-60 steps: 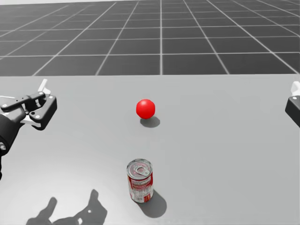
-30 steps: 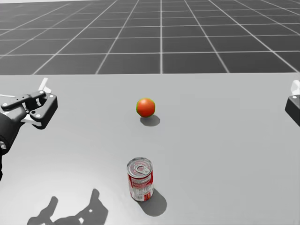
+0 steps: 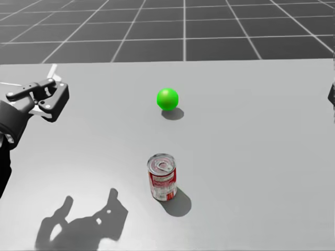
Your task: Watch the red light. When it turns green, pick up the object.
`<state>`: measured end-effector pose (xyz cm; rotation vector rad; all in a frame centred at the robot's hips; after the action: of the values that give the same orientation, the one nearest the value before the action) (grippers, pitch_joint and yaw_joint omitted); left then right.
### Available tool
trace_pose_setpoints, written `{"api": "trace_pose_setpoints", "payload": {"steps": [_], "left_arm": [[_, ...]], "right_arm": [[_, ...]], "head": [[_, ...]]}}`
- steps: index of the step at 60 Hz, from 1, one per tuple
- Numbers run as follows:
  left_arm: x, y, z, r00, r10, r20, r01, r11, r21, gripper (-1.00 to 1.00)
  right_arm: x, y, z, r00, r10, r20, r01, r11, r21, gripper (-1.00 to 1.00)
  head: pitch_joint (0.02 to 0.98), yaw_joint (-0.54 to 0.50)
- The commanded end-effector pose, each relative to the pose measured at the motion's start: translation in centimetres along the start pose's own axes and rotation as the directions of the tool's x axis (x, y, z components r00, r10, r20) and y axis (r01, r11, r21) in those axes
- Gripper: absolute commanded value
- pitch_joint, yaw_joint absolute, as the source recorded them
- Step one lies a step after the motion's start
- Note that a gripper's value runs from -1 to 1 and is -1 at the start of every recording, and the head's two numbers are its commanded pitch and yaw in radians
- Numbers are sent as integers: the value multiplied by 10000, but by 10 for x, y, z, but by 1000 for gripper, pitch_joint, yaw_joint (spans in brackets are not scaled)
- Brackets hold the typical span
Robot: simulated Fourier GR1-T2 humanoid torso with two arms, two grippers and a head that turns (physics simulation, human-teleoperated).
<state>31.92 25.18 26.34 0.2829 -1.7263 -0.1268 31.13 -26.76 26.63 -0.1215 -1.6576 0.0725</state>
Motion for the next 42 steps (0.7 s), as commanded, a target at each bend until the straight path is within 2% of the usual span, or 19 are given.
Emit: {"api": "trace_pose_setpoints", "payload": {"steps": [1,17,30,34,39,41,42], "left_arm": [[0,0,0,10000,-9,-11,9,10000,-18,-1000],[0,-2,0,10000,-8,-7,8,9999,-164,-1000],[5,-5,1,9987,514,54,-512,9980,-374,-1000],[11,-10,6,9958,920,-16,-919,9933,-701,-1000],[18,-17,16,9954,946,-147,-957,9858,-1379,-1000],[22,-21,23,9921,1231,-232,-1252,9719,-1995,-1000],[25,-25,27,9935,1136,-62,-1123,9703,-2144,-1000]], "right_arm": [[0,0,0,10000,-14,-19,14,10000,24,-1000],[0,3,0,10000,45,-48,-44,10000,77,-1000],[2,4,1,10000,-9,-30,10,9999,120,-1000],[3,7,2,10000,-89,-24,89,9998,204,-1000],[2,9,3,9999,-112,-60,114,9996,239,-1000],[2,10,3,9999,-109,-66,111,9996,252,-1000],[2,10,3,9999,-116,-72,118,9996,259,-1000]], "head": [[741,78],[860,101],[862,104],[861,103],[861,100],[861,98],[862,98]]}}
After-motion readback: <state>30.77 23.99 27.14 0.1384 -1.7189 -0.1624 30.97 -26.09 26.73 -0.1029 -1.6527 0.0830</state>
